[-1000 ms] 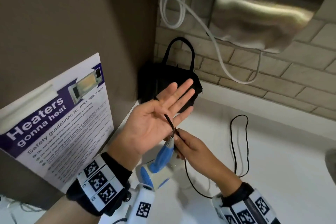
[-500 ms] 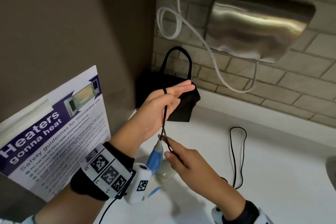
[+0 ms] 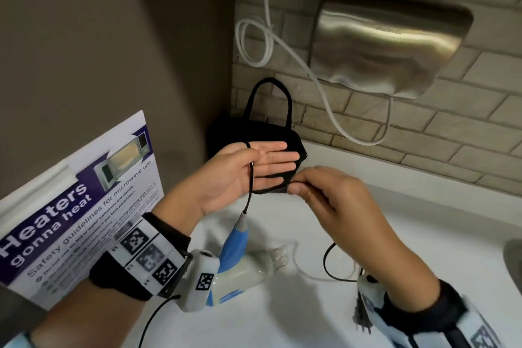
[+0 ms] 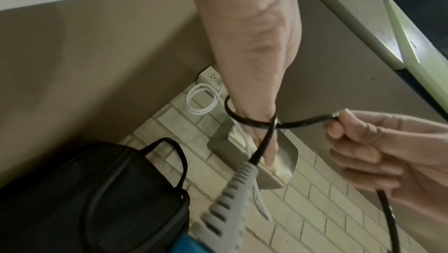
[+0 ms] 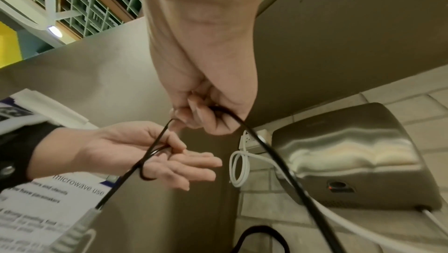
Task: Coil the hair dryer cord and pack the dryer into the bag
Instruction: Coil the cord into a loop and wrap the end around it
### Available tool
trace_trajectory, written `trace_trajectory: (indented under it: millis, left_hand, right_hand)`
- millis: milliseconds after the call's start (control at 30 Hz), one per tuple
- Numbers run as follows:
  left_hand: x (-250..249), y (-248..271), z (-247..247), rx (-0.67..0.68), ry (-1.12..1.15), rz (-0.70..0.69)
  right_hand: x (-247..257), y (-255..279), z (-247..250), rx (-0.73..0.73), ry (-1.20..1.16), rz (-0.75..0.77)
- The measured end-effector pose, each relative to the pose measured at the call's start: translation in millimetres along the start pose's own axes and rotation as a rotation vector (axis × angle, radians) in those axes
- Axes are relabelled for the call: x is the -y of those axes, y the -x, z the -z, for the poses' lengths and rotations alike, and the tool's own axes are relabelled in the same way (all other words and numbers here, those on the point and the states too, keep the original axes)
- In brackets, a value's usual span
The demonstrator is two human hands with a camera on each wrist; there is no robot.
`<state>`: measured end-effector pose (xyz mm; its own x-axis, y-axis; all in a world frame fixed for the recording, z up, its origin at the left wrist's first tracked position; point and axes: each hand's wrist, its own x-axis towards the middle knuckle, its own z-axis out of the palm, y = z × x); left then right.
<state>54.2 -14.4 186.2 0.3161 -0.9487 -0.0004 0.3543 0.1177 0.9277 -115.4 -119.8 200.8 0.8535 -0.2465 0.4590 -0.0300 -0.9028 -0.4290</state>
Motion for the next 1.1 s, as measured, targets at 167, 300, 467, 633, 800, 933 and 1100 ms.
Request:
trace_trajectory:
  millis: [167,300,467,633,800,933,1100]
  left_hand:
    - [-0.8,2.9,-3.1,0.129,-0.072,0.060]
    - [-1.8,7.7,-3.3,0.279,-0.051,0.121]
    - [4.9,11.0,-3.5,0.425,0.069,0.129]
    - [13.2,12.7,-7.0,0.345,0.341,0.062]
    - [17.7,12.0,-8.6,0.202,0.435,0.002]
    - [19.9,7.0,-12.2,0.012,0.373,-0.051]
    - [19.5,5.4,-5.0,-0.040,0.422,-0.090]
  right_hand:
    - [-5.1,-37.8,13.7,-0.090,-0.001,0.062]
    - [-18.4,-68.2,14.7,-0.109,-0.121,0.051]
    - [-35.6,-89.3,-1.7,-0.027,-0.462,-0.087]
    - [-46.0,-76.6,-45.2,0.111,-0.599,-0.192]
    - [-21.8,-63.8,-65.9,0.195,-0.543,-0.519]
    - [-16.2,-82.6,-124.4,-0.064,0.312,-0.838]
    - [-20.8,-20.7,-72.0,0.349,-0.346,-0.250]
